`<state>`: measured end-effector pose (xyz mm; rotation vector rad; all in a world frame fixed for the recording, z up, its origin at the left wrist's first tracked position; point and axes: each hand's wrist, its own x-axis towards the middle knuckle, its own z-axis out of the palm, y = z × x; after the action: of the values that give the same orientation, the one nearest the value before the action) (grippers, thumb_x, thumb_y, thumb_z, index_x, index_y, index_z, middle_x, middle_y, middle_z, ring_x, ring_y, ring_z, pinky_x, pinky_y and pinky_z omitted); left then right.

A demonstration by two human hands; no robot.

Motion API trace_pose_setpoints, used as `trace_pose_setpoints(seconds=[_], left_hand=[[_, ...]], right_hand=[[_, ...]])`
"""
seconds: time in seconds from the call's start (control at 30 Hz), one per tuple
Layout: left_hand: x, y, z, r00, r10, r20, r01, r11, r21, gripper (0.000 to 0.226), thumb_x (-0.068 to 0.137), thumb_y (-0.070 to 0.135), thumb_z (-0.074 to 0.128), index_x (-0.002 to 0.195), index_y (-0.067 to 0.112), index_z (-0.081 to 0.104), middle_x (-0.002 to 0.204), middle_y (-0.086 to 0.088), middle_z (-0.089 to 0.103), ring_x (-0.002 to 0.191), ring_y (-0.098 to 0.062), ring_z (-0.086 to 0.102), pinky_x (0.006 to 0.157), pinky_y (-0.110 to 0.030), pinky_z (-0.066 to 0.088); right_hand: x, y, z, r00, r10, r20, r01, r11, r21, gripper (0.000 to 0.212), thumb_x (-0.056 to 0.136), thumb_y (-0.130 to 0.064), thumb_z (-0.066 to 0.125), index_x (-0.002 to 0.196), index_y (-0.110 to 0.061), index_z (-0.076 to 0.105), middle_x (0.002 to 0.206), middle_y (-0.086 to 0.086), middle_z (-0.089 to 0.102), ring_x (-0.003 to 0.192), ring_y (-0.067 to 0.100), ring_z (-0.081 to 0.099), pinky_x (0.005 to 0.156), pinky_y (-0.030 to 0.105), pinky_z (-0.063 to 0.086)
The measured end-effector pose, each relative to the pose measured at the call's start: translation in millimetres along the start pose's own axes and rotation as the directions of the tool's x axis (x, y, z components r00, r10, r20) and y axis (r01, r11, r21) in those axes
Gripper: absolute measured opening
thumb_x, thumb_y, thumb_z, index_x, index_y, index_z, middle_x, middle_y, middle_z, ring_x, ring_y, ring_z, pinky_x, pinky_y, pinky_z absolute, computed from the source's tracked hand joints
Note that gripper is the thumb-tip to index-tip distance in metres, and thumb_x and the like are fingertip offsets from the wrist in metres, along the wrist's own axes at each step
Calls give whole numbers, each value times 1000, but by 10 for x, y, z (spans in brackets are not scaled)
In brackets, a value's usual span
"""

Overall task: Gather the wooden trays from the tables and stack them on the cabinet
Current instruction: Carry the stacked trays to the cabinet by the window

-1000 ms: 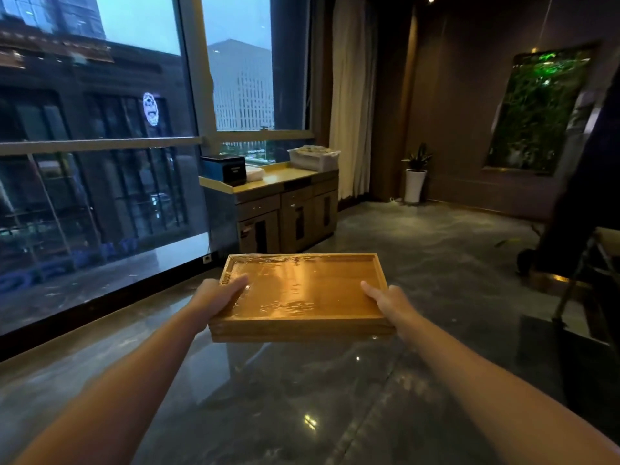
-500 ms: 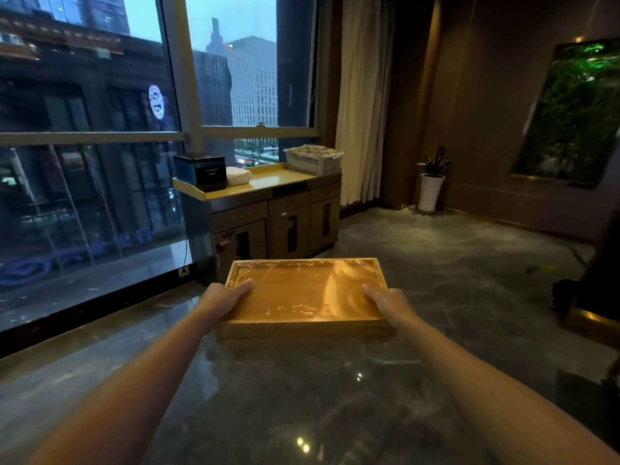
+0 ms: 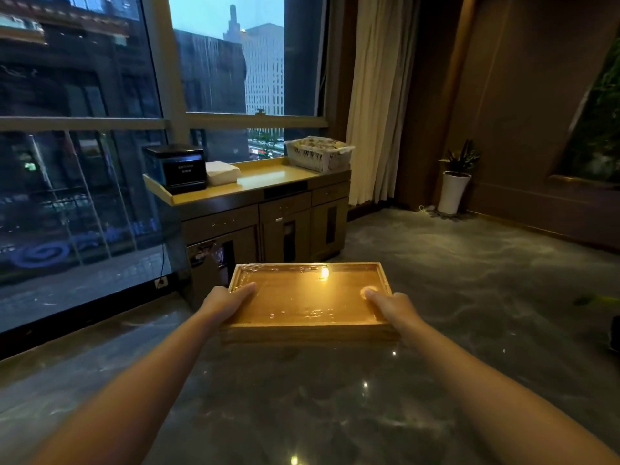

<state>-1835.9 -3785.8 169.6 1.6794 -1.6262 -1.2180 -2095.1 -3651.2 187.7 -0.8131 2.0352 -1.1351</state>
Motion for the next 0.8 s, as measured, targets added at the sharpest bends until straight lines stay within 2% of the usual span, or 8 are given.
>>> trace_pose_setpoints(seconds=[0.07, 0.13, 0.27, 0.5, 0.57, 0.67, 0.73, 0.8], left_hand=[[582, 244, 111, 1000, 12, -4, -12, 1000, 14, 62, 84, 52, 54, 116, -1, 54, 102, -15, 64, 93, -27, 63, 83, -37, 50], [1155, 524, 191, 1000, 22, -1, -22, 1000, -3, 61, 85, 52, 54, 116, -1, 55, 100, -14, 63, 90, -25, 63, 78, -34, 50], [2185, 1100, 306, 999, 27, -38, -29, 999, -46, 58, 85, 50, 54, 114, -1, 55, 81, -4, 58, 73, -17, 58, 66, -28, 46], [3619, 1713, 572, 997, -8, -73, 5, 999, -35, 60, 85, 51, 53, 118, 1, 53, 98, -10, 60, 85, -21, 60, 69, -30, 46], [4049, 1790, 683, 995, -29, -92, 26, 999, -39, 59, 86, 50, 53, 118, 1, 53, 103, -12, 60, 90, -24, 61, 76, -32, 47], [4754, 1949, 852, 990, -61, -126, 56, 998, -40, 58, 86, 49, 54, 117, 0, 54, 101, -12, 62, 90, -23, 62, 80, -34, 48], [5271, 2110, 939, 986, -72, -149, 65, 997, -49, 58, 86, 49, 54, 116, 0, 54, 90, -7, 61, 82, -20, 61, 77, -32, 48], [5789, 2308, 1007, 981, -80, -175, 69, 995, -68, 58, 86, 48, 54, 117, 0, 54, 90, -7, 60, 82, -19, 60, 76, -31, 47]], right_hand=[[615, -215, 44, 1000, -2, 4, 2, 1000, -14, 60, 88, -42, 54, 129, 0, 45, 126, 17, 56, 112, 31, 54, 83, 32, 42], [1236, -489, 68, 1000, -18, 19, 19, 1000, -7, 59, 89, -42, 54, 130, 0, 45, 126, 17, 55, 111, 31, 54, 82, 32, 42], [2345, -1009, 101, 998, -60, 21, 60, 998, 9, 58, 89, -40, 55, 127, 3, 48, 122, 21, 58, 110, 34, 57, 95, 40, 47], [3959, -1506, 240, 993, -72, 89, 73, 997, -14, 55, 90, -40, 51, 126, 2, 45, 123, 21, 56, 110, 35, 56, 99, 44, 46], [4474, -1593, 338, 991, -69, 116, 72, 997, -24, 55, 91, -40, 50, 127, 1, 44, 123, 20, 54, 108, 33, 56, 95, 41, 46], [5324, -1725, 508, 984, -85, 154, 90, 995, -32, 56, 91, -41, 49, 128, 0, 43, 118, 17, 54, 96, 26, 53, 81, 34, 43], [5927, -1855, 622, 978, -103, 184, 110, 993, -31, 55, 91, -42, 49, 127, -1, 44, 112, 13, 54, 94, 24, 53, 80, 32, 42], [6530, -2056, 716, 968, -132, 212, 140, 990, -26, 54, 91, -42, 50, 125, -1, 46, 107, 11, 53, 94, 24, 53, 80, 32, 44]])
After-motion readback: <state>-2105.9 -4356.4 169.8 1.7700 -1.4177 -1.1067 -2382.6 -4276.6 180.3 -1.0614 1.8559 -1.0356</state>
